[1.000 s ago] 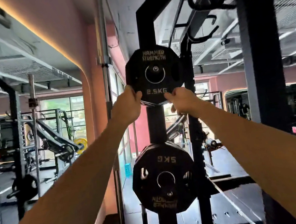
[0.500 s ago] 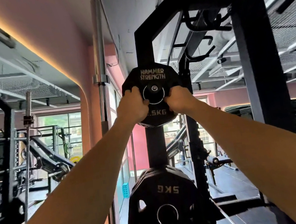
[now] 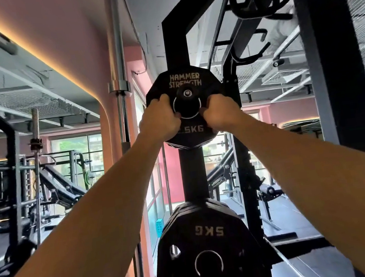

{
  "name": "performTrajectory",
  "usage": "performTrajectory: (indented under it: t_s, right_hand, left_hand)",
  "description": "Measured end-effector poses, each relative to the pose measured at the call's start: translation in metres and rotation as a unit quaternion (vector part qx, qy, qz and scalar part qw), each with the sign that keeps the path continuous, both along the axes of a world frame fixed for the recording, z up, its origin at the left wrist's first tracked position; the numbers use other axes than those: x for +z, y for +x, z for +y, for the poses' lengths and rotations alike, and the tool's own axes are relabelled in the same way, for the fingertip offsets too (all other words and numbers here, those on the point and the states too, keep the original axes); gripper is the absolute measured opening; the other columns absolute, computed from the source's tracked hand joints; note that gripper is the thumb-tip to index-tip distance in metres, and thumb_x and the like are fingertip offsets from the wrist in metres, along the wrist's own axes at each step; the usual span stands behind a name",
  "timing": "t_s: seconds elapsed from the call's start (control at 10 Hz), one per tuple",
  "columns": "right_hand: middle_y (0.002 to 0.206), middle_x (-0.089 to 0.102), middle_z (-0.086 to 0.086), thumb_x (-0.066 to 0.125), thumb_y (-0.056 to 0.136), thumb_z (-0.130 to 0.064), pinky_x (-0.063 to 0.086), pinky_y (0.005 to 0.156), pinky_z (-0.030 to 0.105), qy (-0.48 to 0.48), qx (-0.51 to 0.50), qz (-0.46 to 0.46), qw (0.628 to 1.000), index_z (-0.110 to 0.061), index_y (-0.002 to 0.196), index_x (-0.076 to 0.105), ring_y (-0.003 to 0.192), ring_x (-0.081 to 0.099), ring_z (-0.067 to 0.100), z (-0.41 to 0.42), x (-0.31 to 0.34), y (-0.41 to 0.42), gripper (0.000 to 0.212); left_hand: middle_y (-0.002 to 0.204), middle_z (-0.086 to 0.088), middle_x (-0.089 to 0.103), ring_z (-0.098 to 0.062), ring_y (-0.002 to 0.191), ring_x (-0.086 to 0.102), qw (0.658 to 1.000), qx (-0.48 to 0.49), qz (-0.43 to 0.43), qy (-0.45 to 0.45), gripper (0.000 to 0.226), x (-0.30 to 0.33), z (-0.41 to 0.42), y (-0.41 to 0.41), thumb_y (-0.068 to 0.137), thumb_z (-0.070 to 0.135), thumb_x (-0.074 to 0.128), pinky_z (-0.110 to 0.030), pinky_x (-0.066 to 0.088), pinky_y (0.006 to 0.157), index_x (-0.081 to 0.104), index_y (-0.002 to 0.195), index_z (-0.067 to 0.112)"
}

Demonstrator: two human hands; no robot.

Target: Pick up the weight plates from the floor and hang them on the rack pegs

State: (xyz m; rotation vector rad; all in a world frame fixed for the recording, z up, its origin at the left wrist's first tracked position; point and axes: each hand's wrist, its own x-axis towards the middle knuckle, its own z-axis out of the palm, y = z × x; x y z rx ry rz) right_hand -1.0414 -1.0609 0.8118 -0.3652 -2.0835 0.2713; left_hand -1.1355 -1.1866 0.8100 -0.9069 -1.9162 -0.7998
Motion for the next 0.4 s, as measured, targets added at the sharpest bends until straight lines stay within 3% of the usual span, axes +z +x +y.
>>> performTrajectory:
  t_s: [0.1, 0.2, 0.3, 0.4]
  right_hand:
    - [0.116, 0.062, 0.021, 0.05, 0.096, -0.019, 0.039, 0.075, 0.031, -0.01, -0.007, -0.006, 1.0, -0.002, 0.116, 0.056, 0.108, 0.059, 0.039, -0.005, -0.003, 0.004, 0.027]
    - [0.124, 0.056, 0.024, 0.05, 0.096, -0.016, 0.035, 0.076, 0.028, -0.057, 0.041, -0.042, 0.997, 0.003, 0.125, 0.045, 0.115, 0.054, 0.039, -0.011, -0.006, 0.01, 0.035]
    - [0.107, 0.059, 0.025, 0.051, 0.095, -0.015, 0.04, 0.068, 0.03, -0.068, 0.079, -0.051, 0.993, 0.003, 0.114, 0.05, 0.102, 0.059, 0.038, -0.013, -0.01, 0.018, 0.026]
    - [0.095, 0.061, 0.025, 0.05, 0.095, -0.016, 0.055, 0.073, 0.044, -0.087, 0.096, -0.009, 0.992, 0.001, 0.103, 0.056, 0.089, 0.063, 0.04, -0.012, -0.02, 0.042, 0.02]
  left_hand:
    - [0.12, -0.018, 0.056, -0.04, 0.108, 0.057, 0.999, 0.017, -0.029, -0.042, 0.04, 0.005, -0.004, 0.006, 0.091, 0.027, 0.056, -0.049, 0.049, 0.091, 0.046, 0.124, 0.007]
    - [0.119, -0.018, 0.06, -0.04, 0.103, 0.061, 0.989, 0.038, -0.072, -0.121, 0.043, 0.014, -0.018, 0.022, 0.09, 0.024, 0.054, -0.044, 0.054, 0.084, 0.046, 0.128, 0.008]
    - [0.117, -0.019, 0.059, -0.038, 0.096, 0.062, 0.986, 0.023, -0.082, -0.145, 0.042, 0.008, -0.03, 0.031, 0.092, 0.018, 0.053, -0.037, 0.052, 0.071, 0.043, 0.131, 0.007]
    - [0.112, -0.019, 0.062, -0.036, 0.095, 0.062, 0.991, -0.008, -0.078, -0.109, 0.032, -0.015, -0.05, 0.043, 0.095, 0.016, 0.052, -0.033, 0.044, 0.072, 0.046, 0.125, 0.006]
